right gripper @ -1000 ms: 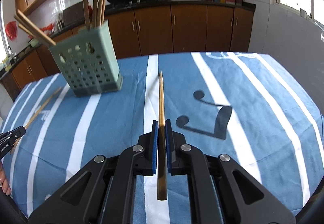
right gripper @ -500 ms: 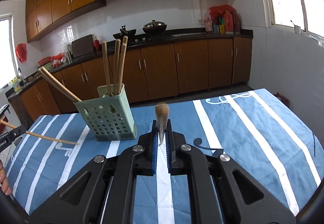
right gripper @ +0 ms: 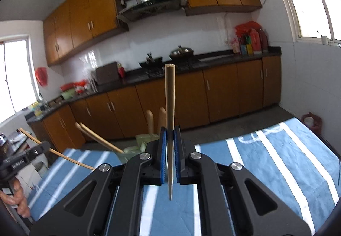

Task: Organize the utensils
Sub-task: 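Lift both chopsticks upright and carry them over the green holder, then lower both chopsticks into the holder and open both grippers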

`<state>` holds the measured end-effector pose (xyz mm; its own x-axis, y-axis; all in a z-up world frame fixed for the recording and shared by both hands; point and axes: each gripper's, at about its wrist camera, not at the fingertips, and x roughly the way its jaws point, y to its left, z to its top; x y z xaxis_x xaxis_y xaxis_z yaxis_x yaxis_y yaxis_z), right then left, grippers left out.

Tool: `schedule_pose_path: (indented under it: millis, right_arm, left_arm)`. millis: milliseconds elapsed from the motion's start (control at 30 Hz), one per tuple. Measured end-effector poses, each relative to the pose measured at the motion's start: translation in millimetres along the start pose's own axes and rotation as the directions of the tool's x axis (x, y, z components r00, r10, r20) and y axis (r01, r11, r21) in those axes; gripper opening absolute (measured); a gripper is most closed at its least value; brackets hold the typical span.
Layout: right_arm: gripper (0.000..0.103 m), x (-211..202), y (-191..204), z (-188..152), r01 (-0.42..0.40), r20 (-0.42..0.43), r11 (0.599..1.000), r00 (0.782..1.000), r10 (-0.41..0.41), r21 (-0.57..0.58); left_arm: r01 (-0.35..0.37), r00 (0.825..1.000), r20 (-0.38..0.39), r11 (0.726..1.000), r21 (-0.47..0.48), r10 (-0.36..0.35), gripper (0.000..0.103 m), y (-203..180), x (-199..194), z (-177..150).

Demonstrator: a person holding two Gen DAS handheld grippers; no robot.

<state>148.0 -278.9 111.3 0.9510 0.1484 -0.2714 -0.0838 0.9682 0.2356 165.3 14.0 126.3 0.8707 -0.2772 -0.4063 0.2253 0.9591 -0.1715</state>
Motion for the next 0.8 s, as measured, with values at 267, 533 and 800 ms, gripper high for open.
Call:
schedule_pose_path:
  millis: [267,533,800]
  right_arm:
    - [0.008,-0.5,25.8,41.6,-0.063,0.141,0.998,0.988,0.065,-0.017]
    - [0.008,39.1,34.5,49.0,-0.035,0.180,0.999,0.983,0.038,-0.017]
    - [0.008,80.0,39.2,29.2,-0.014,0.112,0.999,0.994,0.017,-0.028]
  left_arm:
    - [0.046,0.993,0.107,0.999,0.029,-0.048,0.008,-33.3,-6.4,47.1]
    - [0.021,0.998,0.063,0.999,0.050,-0.024,0.008,-40.9,32.1,61.5]
    - [0.014,1.000,-0.001,0.997,0.081,-0.014,0.008,-40.2,66.7,51.5]
